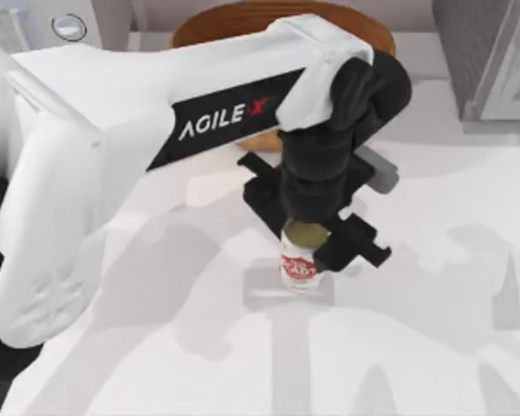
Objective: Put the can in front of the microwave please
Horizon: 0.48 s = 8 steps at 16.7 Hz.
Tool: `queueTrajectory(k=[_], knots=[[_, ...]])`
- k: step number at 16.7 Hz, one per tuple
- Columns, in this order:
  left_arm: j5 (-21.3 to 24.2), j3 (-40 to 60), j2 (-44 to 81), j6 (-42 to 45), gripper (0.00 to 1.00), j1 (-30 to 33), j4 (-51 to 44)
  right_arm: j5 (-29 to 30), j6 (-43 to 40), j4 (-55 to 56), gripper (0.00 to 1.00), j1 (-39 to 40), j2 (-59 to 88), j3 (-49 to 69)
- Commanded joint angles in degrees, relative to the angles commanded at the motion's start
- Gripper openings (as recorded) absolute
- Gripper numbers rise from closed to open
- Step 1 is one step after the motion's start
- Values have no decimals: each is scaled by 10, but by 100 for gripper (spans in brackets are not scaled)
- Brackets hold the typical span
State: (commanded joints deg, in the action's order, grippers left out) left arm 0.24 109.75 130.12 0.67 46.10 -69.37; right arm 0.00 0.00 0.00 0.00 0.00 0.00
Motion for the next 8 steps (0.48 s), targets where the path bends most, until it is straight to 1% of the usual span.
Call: queueTrajectory(k=[4, 8], knots=[[0, 41, -6, -1, 0, 0, -49, 0, 0, 0, 100, 0, 0, 0], [-1, 42, -3, 0, 0, -1, -50, 0, 0, 0, 100, 0, 0, 0]])
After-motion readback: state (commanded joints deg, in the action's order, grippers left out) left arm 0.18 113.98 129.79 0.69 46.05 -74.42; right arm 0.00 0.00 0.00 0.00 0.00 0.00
